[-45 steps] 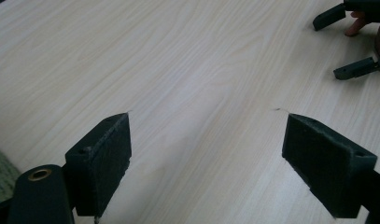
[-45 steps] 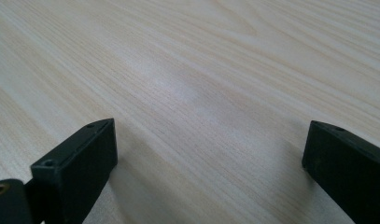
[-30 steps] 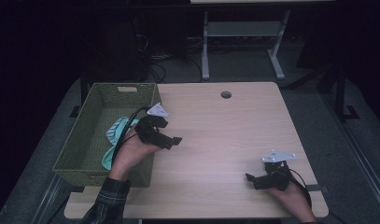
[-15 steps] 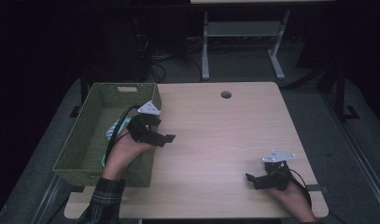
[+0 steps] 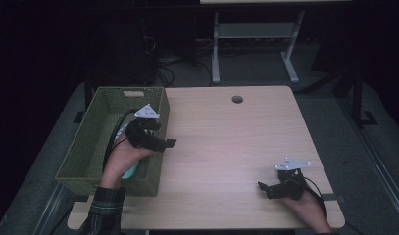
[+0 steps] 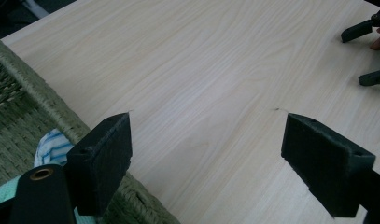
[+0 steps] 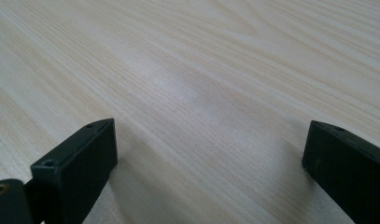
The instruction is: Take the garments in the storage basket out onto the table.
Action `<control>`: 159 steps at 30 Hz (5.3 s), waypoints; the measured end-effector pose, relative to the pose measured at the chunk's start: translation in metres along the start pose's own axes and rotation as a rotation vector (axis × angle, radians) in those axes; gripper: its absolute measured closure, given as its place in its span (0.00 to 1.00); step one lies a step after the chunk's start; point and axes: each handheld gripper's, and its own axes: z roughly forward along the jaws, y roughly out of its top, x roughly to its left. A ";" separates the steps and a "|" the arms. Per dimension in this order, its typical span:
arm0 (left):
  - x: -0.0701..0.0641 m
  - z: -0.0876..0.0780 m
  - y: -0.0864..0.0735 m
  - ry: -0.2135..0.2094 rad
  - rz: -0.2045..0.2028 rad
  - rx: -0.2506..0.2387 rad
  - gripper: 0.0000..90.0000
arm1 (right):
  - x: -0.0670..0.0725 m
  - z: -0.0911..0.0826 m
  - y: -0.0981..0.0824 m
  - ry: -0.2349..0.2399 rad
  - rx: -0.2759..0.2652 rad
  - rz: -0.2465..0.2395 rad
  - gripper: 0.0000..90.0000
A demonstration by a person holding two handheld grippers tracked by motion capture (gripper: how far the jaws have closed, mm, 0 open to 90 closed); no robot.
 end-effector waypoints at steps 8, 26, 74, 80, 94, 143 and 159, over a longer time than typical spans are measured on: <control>0.007 -0.006 -0.004 0.016 -0.012 0.000 0.17 | 0.000 0.000 0.000 0.000 0.000 0.000 0.03; 0.032 -0.029 -0.019 0.090 -0.059 -0.027 0.18 | 0.000 0.000 0.000 0.001 0.000 0.001 0.03; 0.084 0.022 -0.073 0.219 -0.190 0.188 0.16 | 0.000 0.000 0.000 0.001 0.000 0.000 0.03; 0.086 0.025 -0.077 0.210 -0.205 0.227 0.17 | 0.000 0.000 0.000 0.001 0.000 0.001 0.03; 0.090 0.022 -0.082 0.186 -0.286 0.261 0.62 | 0.000 0.000 0.000 0.001 0.000 0.000 0.03; 0.080 -0.067 -0.053 0.093 -0.320 -0.208 0.87 | 0.000 0.000 0.000 0.002 0.002 0.004 0.03; 0.077 -0.095 -0.027 0.000 -0.285 -0.313 0.87 | 0.000 0.000 0.000 0.002 0.002 0.005 0.03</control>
